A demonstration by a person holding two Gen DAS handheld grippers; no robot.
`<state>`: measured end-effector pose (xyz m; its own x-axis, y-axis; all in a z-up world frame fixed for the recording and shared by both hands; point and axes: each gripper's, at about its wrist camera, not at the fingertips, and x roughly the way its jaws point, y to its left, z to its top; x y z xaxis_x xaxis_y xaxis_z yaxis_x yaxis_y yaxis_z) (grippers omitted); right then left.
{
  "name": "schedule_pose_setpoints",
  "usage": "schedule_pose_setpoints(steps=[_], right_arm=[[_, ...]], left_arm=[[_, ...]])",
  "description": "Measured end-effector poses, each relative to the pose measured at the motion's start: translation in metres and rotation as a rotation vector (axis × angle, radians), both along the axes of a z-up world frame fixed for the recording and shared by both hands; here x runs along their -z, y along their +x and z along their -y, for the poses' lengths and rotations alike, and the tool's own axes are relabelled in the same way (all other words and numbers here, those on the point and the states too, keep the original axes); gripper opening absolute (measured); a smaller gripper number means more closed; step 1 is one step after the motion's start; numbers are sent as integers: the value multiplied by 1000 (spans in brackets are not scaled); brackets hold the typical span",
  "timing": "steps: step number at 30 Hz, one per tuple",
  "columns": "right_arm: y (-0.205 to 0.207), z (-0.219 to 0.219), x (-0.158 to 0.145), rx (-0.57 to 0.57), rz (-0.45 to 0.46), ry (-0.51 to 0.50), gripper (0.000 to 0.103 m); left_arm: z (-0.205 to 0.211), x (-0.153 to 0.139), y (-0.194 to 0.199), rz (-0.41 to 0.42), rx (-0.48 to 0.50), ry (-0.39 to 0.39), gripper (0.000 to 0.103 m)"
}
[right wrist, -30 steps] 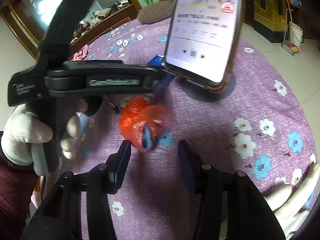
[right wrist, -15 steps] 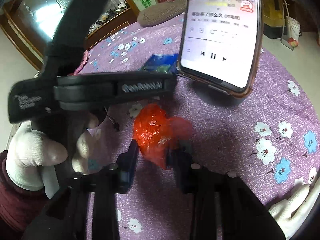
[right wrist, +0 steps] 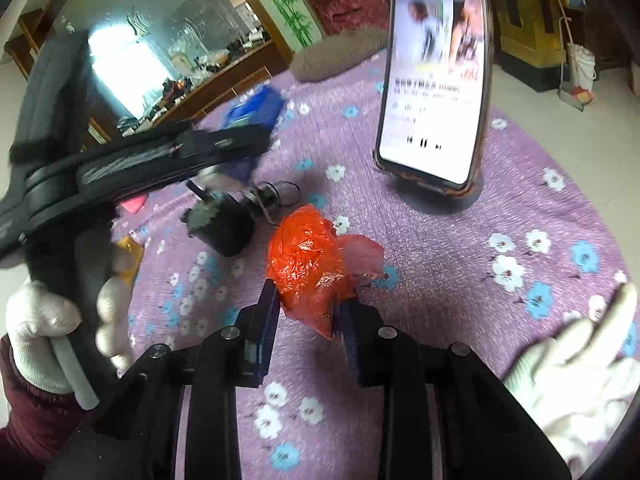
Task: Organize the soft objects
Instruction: 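Grasp the blue Vinda tissue pack with the left gripper while the right gripper holds the red bag, then carry the tissue pack and red bag over the box with both grippers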
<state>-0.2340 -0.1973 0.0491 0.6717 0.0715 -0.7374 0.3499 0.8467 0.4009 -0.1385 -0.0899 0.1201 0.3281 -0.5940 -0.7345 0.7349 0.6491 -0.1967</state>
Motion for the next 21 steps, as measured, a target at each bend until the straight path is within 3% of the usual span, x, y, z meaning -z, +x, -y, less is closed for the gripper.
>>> schedule_pose_setpoints(steps=[4, 8, 21], right_arm=[[-17, -10, -14, 7, 31, 3, 27], [-24, -23, -19, 5, 53, 9, 27], [-25, -91, -42, -126, 96, -56, 27]], left_arm=[[-59, -28, -25, 47, -23, -94, 49], [-119, -42, -52, 128, -71, -135, 49], [-287, -23, -104, 184, -329, -181, 50]])
